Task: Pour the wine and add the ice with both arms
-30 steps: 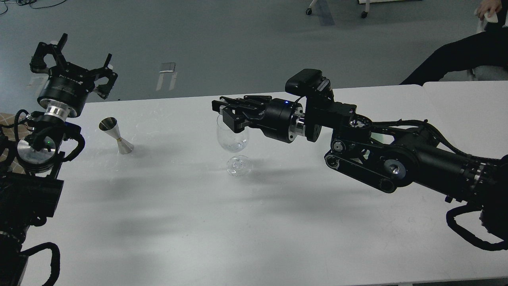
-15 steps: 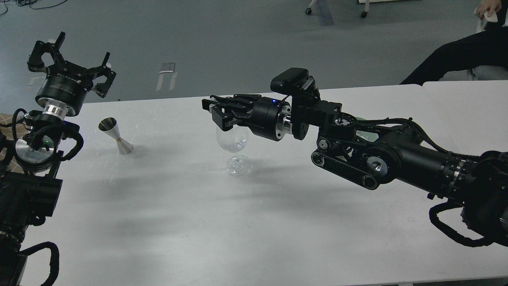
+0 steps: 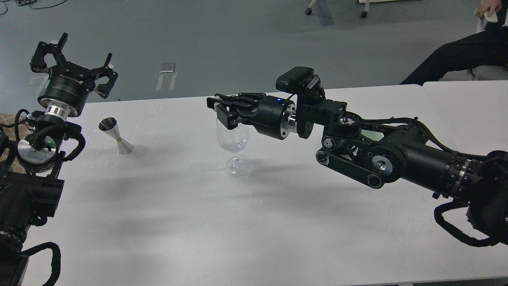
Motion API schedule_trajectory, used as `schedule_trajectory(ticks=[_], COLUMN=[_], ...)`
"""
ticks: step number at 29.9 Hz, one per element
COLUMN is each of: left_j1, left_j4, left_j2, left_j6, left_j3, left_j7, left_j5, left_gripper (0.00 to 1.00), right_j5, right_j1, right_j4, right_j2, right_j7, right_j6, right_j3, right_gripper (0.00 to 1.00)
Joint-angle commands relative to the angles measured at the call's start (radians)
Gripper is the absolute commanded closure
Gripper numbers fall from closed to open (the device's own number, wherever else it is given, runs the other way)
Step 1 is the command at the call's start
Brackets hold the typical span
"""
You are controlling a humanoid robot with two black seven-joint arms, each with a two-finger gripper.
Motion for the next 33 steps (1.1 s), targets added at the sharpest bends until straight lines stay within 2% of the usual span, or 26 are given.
schedule_trajectory(ticks=[1, 3, 7, 9, 12, 13, 15, 16, 17, 21, 25, 31, 33], left_j1=[0.000, 0.000, 0.002, 0.002, 0.002, 0.002, 0.002, 0.000, 0.000, 0.000, 0.002, -0.006, -0.017], left_j4=[0.000, 0.000, 0.000, 0.000, 0.000, 0.000, 0.000, 0.000, 0.000, 0.000, 0.000, 0.000, 0.000], left_j2=[0.000, 0.000, 0.000, 0.000, 0.000, 0.000, 0.000, 0.000, 0.000, 0.000, -0.002, -0.005, -0.006], left_j6=[0.000, 0.000, 0.000, 0.000, 0.000, 0.000, 0.000, 0.000, 0.000, 0.000, 0.000, 0.010, 0.022], left_j3=[0.000, 0.000, 0.000, 0.000, 0.000, 0.000, 0.000, 0.000, 0.000, 0.005, 0.000, 0.008, 0.003], left_j7=[0.000, 0.000, 0.000, 0.000, 0.000, 0.000, 0.000, 0.000, 0.000, 0.002, 0.000, 0.000, 0.014], left_j5=[-0.001, 0.001, -0.001, -0.001, -0.001, -0.001, -0.001, -0.001, -0.001, 0.001, 0.001, -0.004, -0.008], left_gripper=[0.04, 0.04, 0.04, 0.04, 0.04, 0.04, 0.04, 0.04, 0.04, 0.04, 0.04, 0.04, 0.05], right_j5=[0.000, 0.000, 0.000, 0.000, 0.000, 0.000, 0.003, 0.008, 0.011, 0.023, 0.078, 0.086, 0.094], right_j1=[0.000, -0.002, -0.004, -0.004, -0.002, -0.002, -0.002, 0.000, 0.000, -0.013, -0.071, -0.083, -0.086], right_j4=[0.002, 0.006, 0.012, 0.012, 0.012, 0.012, 0.012, 0.014, 0.016, 0.023, 0.031, 0.039, 0.025], right_j2=[-0.001, -0.003, -0.003, -0.003, -0.003, -0.003, -0.003, -0.001, -0.001, 0.011, 0.074, 0.074, 0.074], right_j7=[0.001, 0.002, 0.002, 0.002, 0.002, 0.002, 0.002, 0.002, 0.002, -0.002, 0.001, 0.001, -0.013], right_j6=[0.000, 0.000, 0.000, 0.001, 0.000, 0.000, -0.002, -0.013, -0.019, -0.022, -0.023, -0.030, -0.030], right_j3=[0.000, 0.000, 0.000, 0.000, 0.000, 0.003, 0.012, 0.025, 0.037, 0.211, 0.405, 0.648, 0.750], right_gripper=[0.74, 0.62, 0.59, 0.51, 0.51, 0.47, 0.28, 0.06, 0.03, 0.00, 0.00, 0.00, 0.00])
